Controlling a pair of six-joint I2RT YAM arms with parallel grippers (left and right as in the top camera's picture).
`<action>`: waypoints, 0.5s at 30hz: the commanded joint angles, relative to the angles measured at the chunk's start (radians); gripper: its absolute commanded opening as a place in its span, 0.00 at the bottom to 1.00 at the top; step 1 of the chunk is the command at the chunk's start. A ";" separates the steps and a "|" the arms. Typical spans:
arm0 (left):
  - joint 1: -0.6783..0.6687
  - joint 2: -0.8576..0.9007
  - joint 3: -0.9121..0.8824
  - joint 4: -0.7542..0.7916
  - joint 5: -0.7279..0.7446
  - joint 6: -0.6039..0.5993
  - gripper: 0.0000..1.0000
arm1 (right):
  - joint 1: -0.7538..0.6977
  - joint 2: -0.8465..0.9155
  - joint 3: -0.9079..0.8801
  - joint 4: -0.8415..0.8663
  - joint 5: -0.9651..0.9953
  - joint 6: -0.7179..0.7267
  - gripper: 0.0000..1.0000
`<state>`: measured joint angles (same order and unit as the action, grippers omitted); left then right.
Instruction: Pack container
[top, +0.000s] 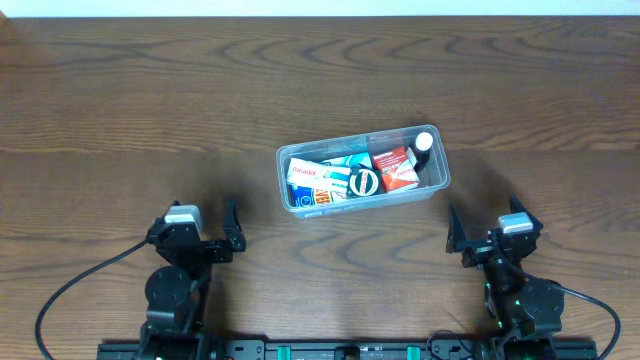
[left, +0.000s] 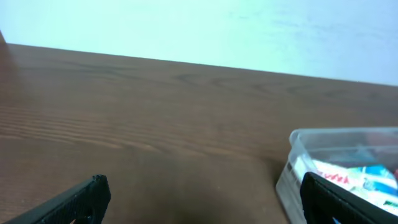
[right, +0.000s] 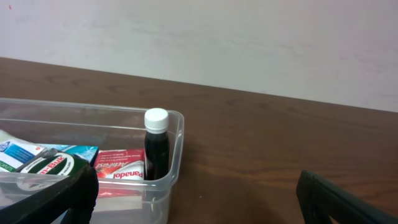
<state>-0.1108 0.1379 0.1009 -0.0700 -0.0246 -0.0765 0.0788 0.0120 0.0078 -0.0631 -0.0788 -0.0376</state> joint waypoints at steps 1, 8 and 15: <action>0.029 -0.051 -0.034 0.004 0.050 0.042 0.98 | -0.010 -0.006 -0.002 -0.002 -0.008 -0.012 0.99; 0.058 -0.091 -0.070 0.000 0.070 0.042 0.98 | -0.010 -0.006 -0.002 -0.002 -0.008 -0.012 0.99; 0.062 -0.105 -0.097 0.002 0.069 0.043 0.98 | -0.010 -0.006 -0.003 -0.002 -0.008 -0.012 0.99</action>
<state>-0.0551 0.0471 0.0414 -0.0612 0.0280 -0.0502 0.0788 0.0120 0.0078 -0.0631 -0.0788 -0.0376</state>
